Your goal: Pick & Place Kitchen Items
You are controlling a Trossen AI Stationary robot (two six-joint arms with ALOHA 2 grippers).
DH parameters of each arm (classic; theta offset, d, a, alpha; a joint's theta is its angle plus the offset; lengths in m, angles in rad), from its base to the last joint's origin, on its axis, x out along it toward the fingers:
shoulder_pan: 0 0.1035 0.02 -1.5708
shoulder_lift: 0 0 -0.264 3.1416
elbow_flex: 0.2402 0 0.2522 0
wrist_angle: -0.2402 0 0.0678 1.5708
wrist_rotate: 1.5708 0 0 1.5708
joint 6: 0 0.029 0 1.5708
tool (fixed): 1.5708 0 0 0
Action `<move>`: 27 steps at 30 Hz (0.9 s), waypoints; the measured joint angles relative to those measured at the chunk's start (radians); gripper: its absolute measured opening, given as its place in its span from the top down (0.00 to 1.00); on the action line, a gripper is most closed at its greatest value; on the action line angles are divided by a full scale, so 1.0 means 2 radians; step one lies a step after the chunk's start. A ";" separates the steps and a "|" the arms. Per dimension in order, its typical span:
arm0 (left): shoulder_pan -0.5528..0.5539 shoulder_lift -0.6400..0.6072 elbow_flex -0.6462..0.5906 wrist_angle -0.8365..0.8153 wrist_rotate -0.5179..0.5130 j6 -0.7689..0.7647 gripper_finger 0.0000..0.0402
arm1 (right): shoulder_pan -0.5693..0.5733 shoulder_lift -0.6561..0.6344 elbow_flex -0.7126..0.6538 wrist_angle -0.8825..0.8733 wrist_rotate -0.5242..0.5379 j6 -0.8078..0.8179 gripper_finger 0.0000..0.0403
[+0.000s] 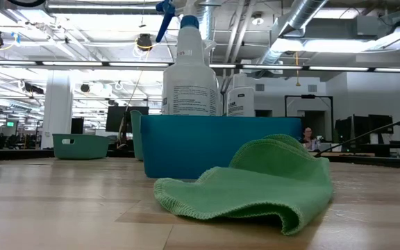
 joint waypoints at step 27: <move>0.000 -0.016 -0.004 0.018 -0.093 -0.051 1.00 | 0.000 0.000 0.000 0.000 -0.001 0.000 0.67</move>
